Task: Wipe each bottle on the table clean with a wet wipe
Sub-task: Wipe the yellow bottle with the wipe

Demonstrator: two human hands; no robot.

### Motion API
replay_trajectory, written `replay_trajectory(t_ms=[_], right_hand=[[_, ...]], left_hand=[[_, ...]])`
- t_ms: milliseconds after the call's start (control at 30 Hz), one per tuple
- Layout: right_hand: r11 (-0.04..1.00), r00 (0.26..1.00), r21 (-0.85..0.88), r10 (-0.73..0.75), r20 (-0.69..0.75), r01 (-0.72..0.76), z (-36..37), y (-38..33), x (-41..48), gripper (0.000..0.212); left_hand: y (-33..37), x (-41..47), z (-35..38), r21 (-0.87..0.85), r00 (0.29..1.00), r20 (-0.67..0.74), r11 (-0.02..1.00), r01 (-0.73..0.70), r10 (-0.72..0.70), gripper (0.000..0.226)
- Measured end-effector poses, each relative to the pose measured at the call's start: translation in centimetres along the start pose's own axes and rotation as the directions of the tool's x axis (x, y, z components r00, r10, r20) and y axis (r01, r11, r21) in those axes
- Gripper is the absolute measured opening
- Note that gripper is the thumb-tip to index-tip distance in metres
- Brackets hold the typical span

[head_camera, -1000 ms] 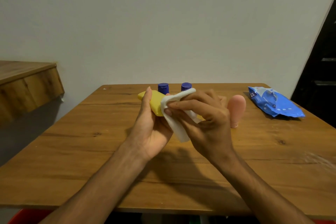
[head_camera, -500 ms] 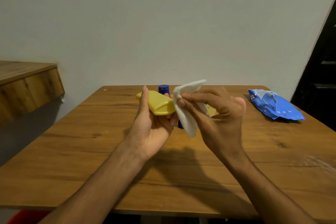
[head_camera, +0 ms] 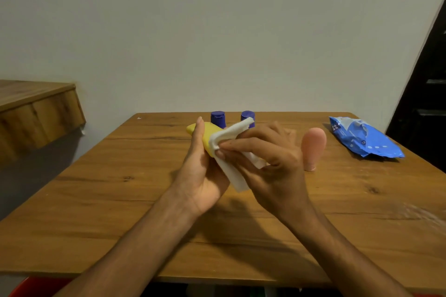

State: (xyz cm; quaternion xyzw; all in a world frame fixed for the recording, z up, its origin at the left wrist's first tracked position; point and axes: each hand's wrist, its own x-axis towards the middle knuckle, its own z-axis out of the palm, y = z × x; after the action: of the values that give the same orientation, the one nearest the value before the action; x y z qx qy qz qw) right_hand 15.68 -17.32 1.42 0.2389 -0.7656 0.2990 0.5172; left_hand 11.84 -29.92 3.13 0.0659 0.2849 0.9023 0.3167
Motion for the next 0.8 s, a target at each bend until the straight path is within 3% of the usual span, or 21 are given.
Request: replay_trajectory(t_ms=[600,700,800], right_hand=[[0.999,0.999,-0.037,-0.036,-0.028,0.035,-1.5,0.7,0.9,0.021],[0.996,0.998,-0.087,-0.002,-0.07,-0.004,-2.2,1.0,1.4,0.02],[0.994,0.986,-0.022,0.104,-0.128,-0.108,-2.9,1.5,1.8,0.018]], left_hand=[[0.7,0.3,0.4,0.021,0.993,0.035,0.993,-0.118,0.117,0.068],[1.3,0.7,0.0,0.091,0.978,0.077,0.976,-0.199,0.192,0.052],[2.0,1.1,-0.6,0.292,0.955,0.17,0.913,-0.283,0.242,0.044]])
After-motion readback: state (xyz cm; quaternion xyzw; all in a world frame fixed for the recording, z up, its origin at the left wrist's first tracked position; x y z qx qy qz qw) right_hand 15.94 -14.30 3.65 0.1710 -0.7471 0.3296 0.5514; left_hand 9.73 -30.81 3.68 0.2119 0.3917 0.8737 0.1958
